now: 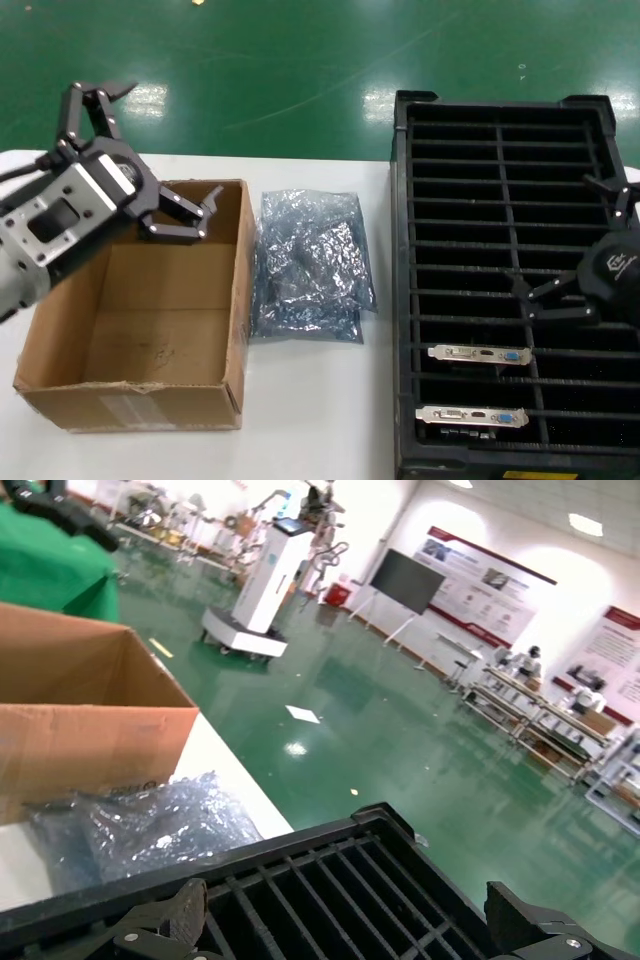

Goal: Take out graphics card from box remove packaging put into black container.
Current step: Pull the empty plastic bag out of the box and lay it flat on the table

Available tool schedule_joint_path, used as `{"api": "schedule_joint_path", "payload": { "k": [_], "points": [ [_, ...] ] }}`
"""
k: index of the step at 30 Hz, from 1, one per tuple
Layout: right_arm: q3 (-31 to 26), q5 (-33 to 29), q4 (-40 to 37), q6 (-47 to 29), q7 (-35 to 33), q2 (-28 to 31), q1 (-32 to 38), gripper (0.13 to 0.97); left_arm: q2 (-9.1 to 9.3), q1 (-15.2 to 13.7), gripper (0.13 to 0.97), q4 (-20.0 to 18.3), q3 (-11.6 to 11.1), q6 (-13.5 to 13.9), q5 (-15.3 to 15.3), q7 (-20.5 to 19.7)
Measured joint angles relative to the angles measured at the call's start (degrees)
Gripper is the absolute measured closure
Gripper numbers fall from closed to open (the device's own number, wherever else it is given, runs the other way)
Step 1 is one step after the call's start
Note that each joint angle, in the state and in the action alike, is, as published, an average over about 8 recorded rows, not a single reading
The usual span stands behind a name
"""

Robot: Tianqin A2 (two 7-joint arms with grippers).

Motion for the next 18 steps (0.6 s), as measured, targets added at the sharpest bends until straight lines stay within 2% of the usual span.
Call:
{"api": "schedule_joint_path", "payload": {
  "k": [18],
  "points": [
    [1.25,3.92,0.28,9.25,-0.63,-5.49,-6.0,0.129,4.8,6.94,0.132,3.73,0.54,-11.01,-13.37,6.77]
  ]
}}
